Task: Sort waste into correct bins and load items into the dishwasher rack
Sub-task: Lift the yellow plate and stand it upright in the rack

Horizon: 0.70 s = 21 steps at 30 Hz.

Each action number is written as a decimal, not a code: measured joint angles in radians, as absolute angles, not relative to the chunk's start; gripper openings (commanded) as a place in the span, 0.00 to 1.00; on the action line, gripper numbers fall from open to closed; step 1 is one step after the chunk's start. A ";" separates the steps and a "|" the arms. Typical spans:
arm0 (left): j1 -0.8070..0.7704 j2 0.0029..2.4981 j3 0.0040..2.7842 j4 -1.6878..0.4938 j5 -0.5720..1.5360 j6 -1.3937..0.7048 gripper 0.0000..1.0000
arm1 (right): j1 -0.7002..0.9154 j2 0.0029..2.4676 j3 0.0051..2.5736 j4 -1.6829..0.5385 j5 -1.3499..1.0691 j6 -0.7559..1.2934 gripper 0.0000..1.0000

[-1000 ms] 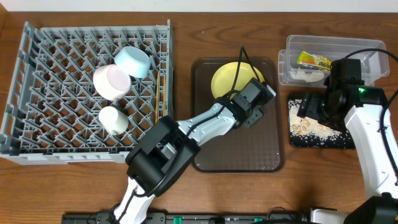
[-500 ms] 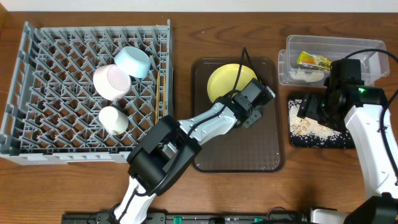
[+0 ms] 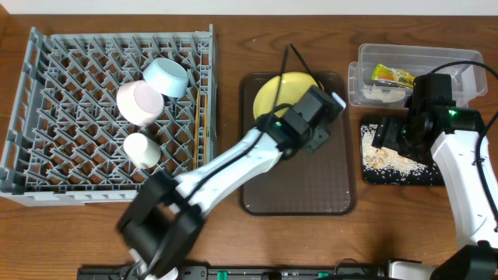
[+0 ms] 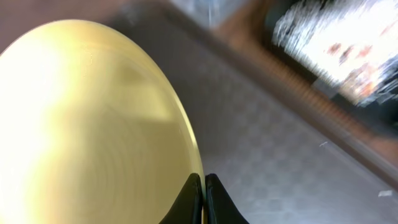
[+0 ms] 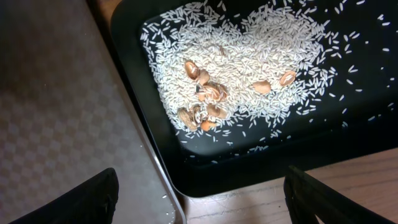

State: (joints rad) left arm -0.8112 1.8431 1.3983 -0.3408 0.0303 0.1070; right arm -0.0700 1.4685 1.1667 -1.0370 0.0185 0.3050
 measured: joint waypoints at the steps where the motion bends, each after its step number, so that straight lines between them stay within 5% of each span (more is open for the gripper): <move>1: -0.807 1.810 1.398 -0.348 0.031 0.094 0.06 | -0.070 1.468 1.167 -1.037 0.019 0.304 0.83; 11: -0.585 1.549 1.398 -0.509 0.104 -0.048 0.06 | -0.070 1.468 1.167 -1.039 0.019 0.303 0.83; 21: -0.097 1.511 1.398 -0.579 0.662 -0.140 0.06 | -0.070 1.468 1.167 -1.039 0.019 0.303 0.83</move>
